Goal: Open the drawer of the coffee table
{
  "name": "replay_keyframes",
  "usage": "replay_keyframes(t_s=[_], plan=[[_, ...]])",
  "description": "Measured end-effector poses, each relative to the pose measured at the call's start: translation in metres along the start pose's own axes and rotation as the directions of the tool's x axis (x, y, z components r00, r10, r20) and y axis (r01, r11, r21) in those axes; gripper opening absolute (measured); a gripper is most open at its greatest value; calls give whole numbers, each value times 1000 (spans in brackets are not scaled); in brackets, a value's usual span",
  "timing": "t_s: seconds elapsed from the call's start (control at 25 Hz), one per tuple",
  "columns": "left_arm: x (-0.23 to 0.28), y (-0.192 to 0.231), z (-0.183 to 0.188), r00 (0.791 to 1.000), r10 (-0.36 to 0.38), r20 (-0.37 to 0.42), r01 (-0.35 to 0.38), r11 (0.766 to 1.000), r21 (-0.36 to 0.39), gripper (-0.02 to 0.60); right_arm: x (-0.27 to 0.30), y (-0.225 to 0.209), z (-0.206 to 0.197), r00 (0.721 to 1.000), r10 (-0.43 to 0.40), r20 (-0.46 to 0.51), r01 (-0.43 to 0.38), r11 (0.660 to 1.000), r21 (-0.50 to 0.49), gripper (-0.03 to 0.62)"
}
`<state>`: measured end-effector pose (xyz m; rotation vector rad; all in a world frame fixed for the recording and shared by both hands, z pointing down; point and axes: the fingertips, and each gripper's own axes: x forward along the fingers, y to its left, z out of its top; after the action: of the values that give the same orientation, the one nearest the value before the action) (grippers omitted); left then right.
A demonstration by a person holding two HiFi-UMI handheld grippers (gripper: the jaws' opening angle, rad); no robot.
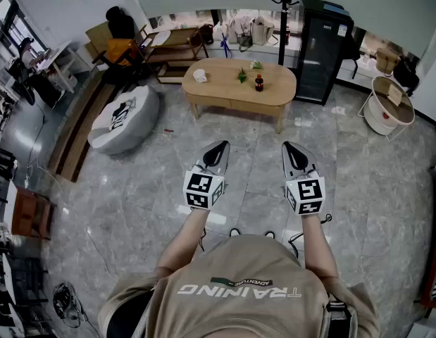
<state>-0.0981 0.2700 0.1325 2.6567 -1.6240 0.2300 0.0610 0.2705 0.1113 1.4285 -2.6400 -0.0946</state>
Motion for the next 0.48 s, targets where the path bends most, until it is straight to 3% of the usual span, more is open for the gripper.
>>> replay_keyframes(t_s=[0.48], plan=[[-2,14,-8,1000,8,-12,-8,1000,-14,6,4,0,-7,1000,-9,-14,9,1000,7,3]])
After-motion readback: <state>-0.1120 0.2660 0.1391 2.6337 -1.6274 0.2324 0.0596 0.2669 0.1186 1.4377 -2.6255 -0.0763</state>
